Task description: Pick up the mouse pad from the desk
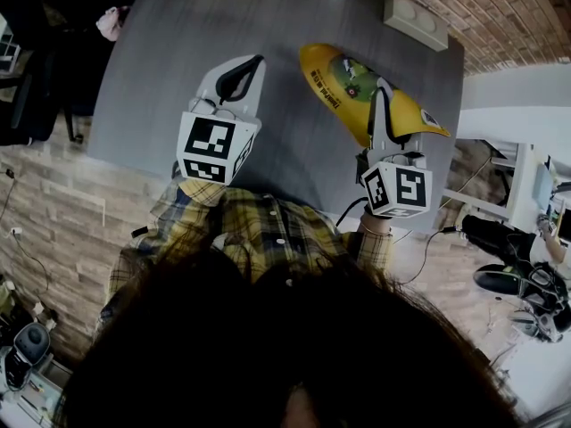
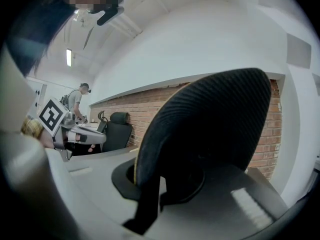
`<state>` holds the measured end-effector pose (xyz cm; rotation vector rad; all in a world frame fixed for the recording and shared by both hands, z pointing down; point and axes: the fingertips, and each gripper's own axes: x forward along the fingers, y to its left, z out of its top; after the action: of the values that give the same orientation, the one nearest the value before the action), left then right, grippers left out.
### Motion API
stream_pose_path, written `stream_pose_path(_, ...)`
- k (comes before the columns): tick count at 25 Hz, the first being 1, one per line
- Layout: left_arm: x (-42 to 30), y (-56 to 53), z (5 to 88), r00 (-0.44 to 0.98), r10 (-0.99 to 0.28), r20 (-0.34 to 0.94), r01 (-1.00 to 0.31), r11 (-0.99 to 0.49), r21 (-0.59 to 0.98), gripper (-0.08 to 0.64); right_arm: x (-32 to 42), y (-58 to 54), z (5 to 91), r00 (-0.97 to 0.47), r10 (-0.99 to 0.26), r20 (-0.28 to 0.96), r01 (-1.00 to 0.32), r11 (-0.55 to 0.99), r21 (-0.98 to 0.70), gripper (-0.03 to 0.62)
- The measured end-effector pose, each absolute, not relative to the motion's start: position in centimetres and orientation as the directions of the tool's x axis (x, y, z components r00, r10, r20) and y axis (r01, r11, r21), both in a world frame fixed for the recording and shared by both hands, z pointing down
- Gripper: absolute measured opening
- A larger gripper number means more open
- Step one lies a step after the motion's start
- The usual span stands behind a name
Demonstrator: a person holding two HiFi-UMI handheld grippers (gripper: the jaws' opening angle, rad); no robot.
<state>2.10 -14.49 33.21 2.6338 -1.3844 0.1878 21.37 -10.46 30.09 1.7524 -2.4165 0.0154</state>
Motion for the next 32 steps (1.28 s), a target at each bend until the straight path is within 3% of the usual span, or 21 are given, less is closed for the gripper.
stream_pose_path(32, 2.59, -14.75, 32.87, 0.561, -0.809, 0.174, -0.826, -0.561, 0.055, -0.003, 21.49, -10.94, 30.56, -0.29, -0.947, 0.135, -0.953, 0.299, 0.049, 0.012)
